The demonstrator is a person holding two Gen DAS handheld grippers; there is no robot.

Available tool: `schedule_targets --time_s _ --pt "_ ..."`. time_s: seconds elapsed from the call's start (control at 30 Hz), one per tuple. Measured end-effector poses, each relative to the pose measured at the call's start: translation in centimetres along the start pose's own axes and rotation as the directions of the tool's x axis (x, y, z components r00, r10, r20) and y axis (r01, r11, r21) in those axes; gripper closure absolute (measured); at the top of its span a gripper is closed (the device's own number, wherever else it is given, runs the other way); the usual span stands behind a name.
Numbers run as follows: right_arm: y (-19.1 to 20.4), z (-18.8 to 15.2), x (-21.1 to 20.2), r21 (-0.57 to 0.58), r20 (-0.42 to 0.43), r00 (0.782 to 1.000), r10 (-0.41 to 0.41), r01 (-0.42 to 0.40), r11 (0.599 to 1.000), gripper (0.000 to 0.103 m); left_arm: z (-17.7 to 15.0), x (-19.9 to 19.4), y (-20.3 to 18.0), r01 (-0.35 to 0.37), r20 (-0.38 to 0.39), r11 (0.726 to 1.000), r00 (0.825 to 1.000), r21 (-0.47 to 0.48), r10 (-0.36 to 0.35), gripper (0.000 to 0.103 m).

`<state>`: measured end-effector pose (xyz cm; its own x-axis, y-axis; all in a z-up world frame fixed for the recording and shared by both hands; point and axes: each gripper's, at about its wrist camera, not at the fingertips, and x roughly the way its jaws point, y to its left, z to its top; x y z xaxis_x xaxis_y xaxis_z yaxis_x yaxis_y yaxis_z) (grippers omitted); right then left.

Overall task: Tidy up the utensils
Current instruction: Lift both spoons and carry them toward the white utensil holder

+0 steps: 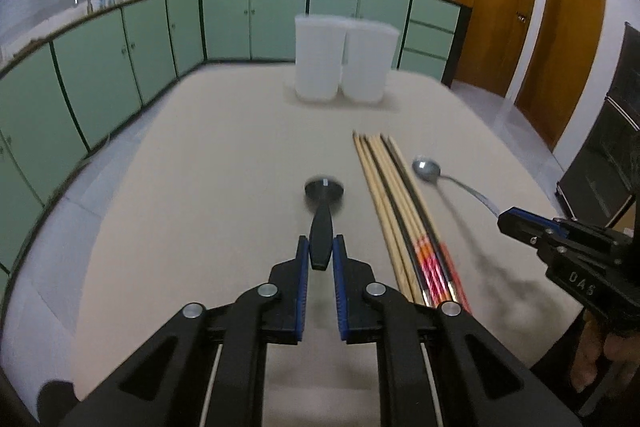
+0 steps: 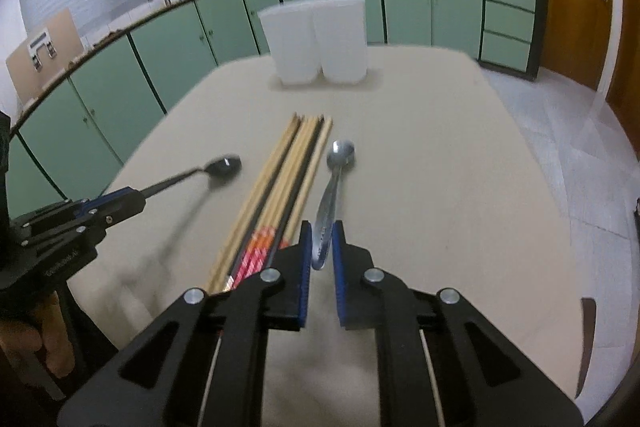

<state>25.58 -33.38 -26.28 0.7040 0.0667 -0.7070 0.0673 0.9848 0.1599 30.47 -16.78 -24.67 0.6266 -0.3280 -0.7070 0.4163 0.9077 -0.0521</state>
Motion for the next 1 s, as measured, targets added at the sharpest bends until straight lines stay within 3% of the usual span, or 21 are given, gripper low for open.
schedule_targets --time_s 0.37,0.6,1.0 --pt "0.2 3.7 -1.0 -0.040 0.060 0.998 -0.002 0.004 0.999 0.101 3.2 -0.8 0.1 0.010 0.059 0.999 0.998 0.038 -0.013 0.091" --pt "0.3 6.6 -1.3 -0.053 0.077 0.997 0.011 -0.007 0.999 0.102 5.1 -0.2 1.6 0.057 0.029 0.998 0.998 -0.012 -0.057 0.091" --pt "0.5 12.1 -1.7 -0.094 0.057 0.997 0.046 -0.040 0.995 0.103 7.9 -0.3 2.7 0.095 0.036 0.995 0.995 0.000 -0.095 0.092"
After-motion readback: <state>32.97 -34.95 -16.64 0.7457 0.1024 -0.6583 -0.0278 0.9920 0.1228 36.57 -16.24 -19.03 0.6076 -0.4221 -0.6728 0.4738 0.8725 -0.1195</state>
